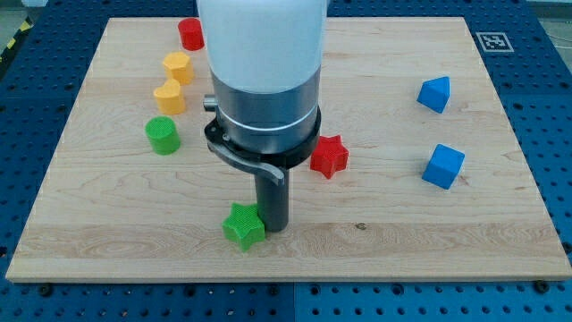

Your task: Push the green star vertical to the green circle

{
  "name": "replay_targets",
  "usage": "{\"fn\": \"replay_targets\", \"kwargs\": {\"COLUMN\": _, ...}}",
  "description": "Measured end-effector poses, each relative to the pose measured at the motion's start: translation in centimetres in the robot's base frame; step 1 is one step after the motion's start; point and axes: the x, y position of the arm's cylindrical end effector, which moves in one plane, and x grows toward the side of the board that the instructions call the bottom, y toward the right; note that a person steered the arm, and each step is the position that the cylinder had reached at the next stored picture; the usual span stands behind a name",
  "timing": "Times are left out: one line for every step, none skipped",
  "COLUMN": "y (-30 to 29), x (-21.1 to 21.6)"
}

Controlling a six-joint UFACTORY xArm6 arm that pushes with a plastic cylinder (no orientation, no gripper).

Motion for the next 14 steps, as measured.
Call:
{"fn": "replay_targets", "kwargs": {"y": 1.5, "x": 0.7}}
{"fn": "replay_targets", "kwargs": {"y": 4.0, "x": 1.2}}
{"fn": "replay_targets", "kwargs": {"y": 4.1, "x": 2.4}}
{"fn": "replay_targets", "kwargs": {"y": 3.5, "x": 3.2}}
{"fn": "replay_targets", "kwargs": {"y": 0.7, "x": 2.2}}
{"fn": "replay_targets", "kwargs": {"y": -1.0, "x": -3.5}}
{"fn": "replay_targets", "kwargs": {"y": -1.8, "x": -9.4}}
{"fn": "replay_targets", "kwargs": {"y": -2.1, "x": -11.5}}
{"fn": "replay_targets", "kwargs": {"y": 0.1, "x": -11.5}}
{"fn": "replay_targets", "kwargs": {"y": 3.2, "x": -11.1}}
{"fn": "replay_targets", "kwargs": {"y": 3.3, "x": -8.9}}
{"fn": "replay_targets", "kwargs": {"y": 3.3, "x": -5.0}}
{"fn": "replay_targets", "kwargs": {"y": 3.3, "x": -1.5}}
{"fn": "replay_targets", "kwargs": {"y": 3.2, "x": -0.8}}
